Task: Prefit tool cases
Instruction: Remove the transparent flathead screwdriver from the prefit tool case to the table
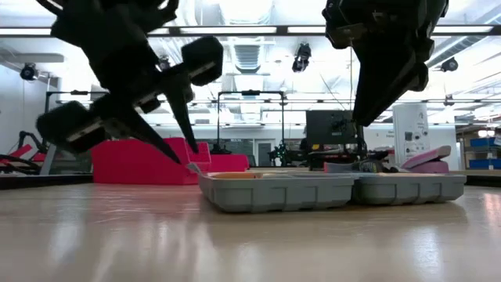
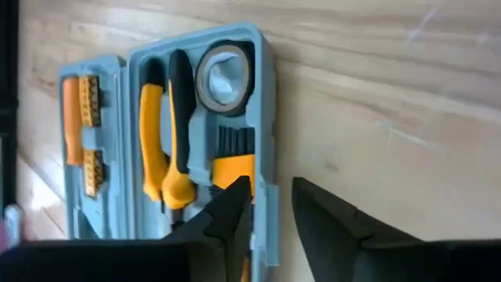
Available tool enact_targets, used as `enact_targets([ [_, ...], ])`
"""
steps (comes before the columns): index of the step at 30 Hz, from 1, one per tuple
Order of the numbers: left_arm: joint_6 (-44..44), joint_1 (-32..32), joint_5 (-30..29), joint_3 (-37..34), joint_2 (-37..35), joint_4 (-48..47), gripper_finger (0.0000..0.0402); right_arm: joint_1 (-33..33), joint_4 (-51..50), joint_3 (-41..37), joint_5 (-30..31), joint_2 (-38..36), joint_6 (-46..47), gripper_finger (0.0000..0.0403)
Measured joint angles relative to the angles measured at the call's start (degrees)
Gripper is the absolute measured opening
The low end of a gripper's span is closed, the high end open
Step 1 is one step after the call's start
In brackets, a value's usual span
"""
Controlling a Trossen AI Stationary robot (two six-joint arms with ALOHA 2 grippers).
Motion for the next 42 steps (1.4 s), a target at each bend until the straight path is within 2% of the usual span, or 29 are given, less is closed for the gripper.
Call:
enact_targets([
  [5,-10.8,-0.4,-0.3,0.1,-0.8,3.4,0.0124,0.0,0.0,0.0,0.1,0.0,-1.1,0.0083],
  [10,-26.0,-0.2,-4.7,2.6,-1.3,5.8,0.0131,0.0,0.0,0.0,1.5,0.0,-2.1,0.0090],
  [18,-36.4,0.0,-6.9,4.3,3.8,5.4,0.0110,0.0,0.2,0.0,1.5,0.0,-3.4,0.0084],
  [24,-43.0,1.3,-13.7,7.0,6.3,4.9,0.0097,0.0,0.2,0.0,1.5,0.0,-3.8,0.0076],
  [30,-53.5,3.8,-12.5,7.9,6.3,-1.4,0.0107,0.0,0.2,0.0,1.6,-0.5,-5.0,0.0083],
  [38,-54.4,3.9,-10.7,8.0,6.6,-5.3,0.0133,0.0,1.1,0.0,3.0,-1.5,-5.7,0.0091],
  [42,-50.9,4.2,-12.9,7.4,7.5,-5.4,0.0135,0.1,1.1,0.0,3.0,-1.6,-5.8,0.0085],
])
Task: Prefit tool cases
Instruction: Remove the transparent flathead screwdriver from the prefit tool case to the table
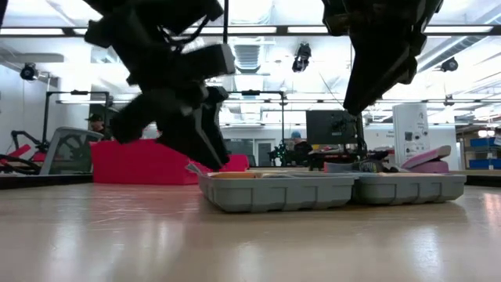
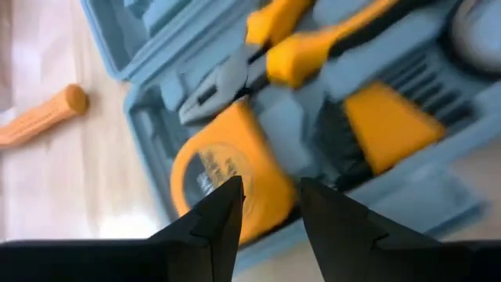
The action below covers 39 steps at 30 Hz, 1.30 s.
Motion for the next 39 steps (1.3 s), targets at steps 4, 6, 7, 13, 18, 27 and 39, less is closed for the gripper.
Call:
enact_targets([
  [4,4.2,0.4,-2.7,-0.5,1.5,0.9,0.0135,0.0,0.0,0.0,0.0,0.0,-0.3,0.0078],
  [6,5.7,0.9,-2.9,-0.8,2.0,1.5,0.0135,0.0,0.0,0.0,0.0,0.0,-0.4,0.0075],
  [7,6.2,1.1,-3.3,-1.0,2.3,1.9,0.0135,0.0,0.0,0.0,0.0,0.0,-0.4,0.0074],
  [13,12.0,1.6,-7.0,-2.3,2.7,3.2,0.0135,0.0,0.1,0.0,0.0,0.0,-0.8,0.0079],
  [18,17.1,2.7,-8.8,-2.4,2.2,2.8,0.0135,0.0,0.1,0.0,0.0,0.0,-0.8,0.0088],
  [27,5.5,2.8,-1.1,-1.2,-1.9,1.6,0.0135,-0.4,0.0,0.0,0.9,0.0,-4.0,0.0082],
  [39,-18.8,2.6,8.9,0.3,-2.0,0.4,0.0135,-6.3,1.4,-2.7,-1.1,0.0,-14.0,0.0086],
])
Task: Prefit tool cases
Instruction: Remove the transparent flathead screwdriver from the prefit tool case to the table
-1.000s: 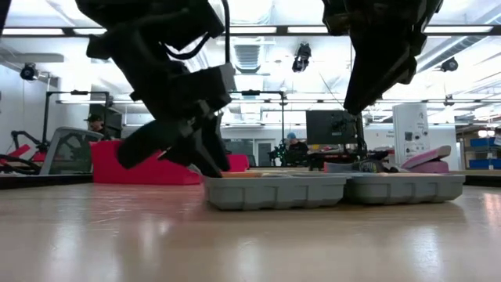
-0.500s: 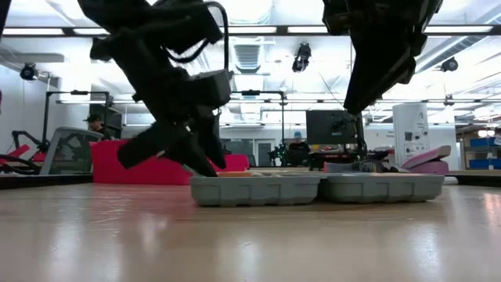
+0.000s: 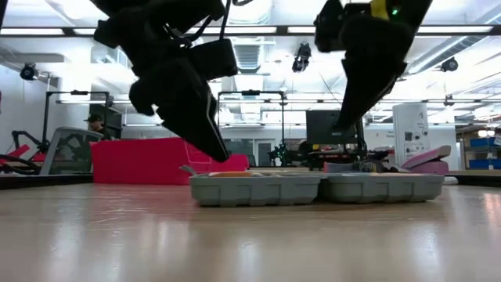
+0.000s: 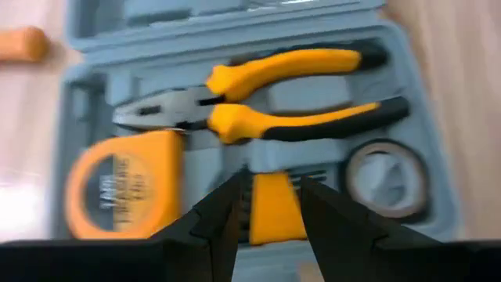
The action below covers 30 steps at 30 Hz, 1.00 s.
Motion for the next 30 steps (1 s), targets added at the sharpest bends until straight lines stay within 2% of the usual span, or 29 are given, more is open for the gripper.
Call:
enact_targets([
  [6,-6.2,-0.5,2.6,0.0,0.0,1.0,0.0135,-2.9,0.9,-0.7,-2.3,0.0,-5.1,0.0096],
  [11,-12.2,-0.6,7.0,0.0,0.0,0.9,0.0135,-5.8,-0.6,-0.7,-5.7,0.0,-9.0,0.0101],
  [18,-13.8,-2.0,4.4,-0.6,-0.1,2.2,0.0135,-11.2,-3.6,-1.4,-9.2,0.0,-12.3,0.0096],
  [25,-15.7,-2.0,3.3,-4.7,-0.3,10.3,0.0135,-17.2,-3.0,-4.5,-13.6,0.0,-13.5,0.0098],
  [30,-18.4,-1.9,2.7,-7.5,-0.3,12.4,0.0135,-19.2,2.0,-6.3,-21.1,0.1,-12.3,0.0105],
])
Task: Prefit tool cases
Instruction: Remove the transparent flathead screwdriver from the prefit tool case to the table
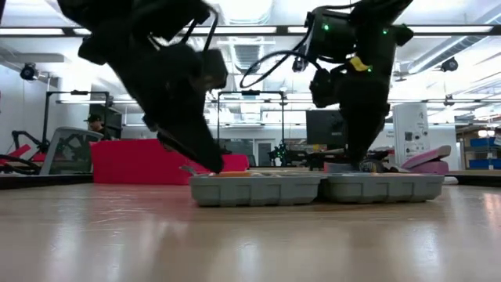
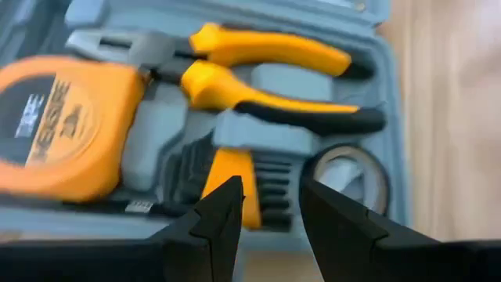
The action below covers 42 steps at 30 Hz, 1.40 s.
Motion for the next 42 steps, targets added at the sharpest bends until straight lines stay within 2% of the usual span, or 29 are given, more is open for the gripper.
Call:
enact_targets([
  [4,-1.4,0.0,-0.1,-0.7,0.0,0.0,0.0135,0.8,5.8,-0.1,-5.6,0.0,3.2,0.0111],
  [8,-1.9,-0.2,-0.1,-0.7,0.0,-0.2,0.0135,3.7,10.3,-0.1,-7.8,0.0,6.7,0.0116],
  [17,-1.7,-1.4,0.6,-0.6,-1.6,-4.8,0.0135,7.7,12.1,-0.4,-8.1,0.6,13.4,0.0121],
  [24,-0.1,-2.6,0.8,-0.6,-5.5,-7.6,0.0135,8.5,19.7,-1.3,-10.3,0.6,17.9,0.0113],
  [33,0.0,-2.8,0.5,-0.7,-9.6,-14.2,0.0135,10.4,20.2,-1.3,-8.8,0.6,21.1,0.0121],
  [42,-0.9,-4.3,0.6,-1.6,-9.4,-16.1,0.0135,11.0,19.6,2.3,-8.9,8.3,21.0,0.0113],
])
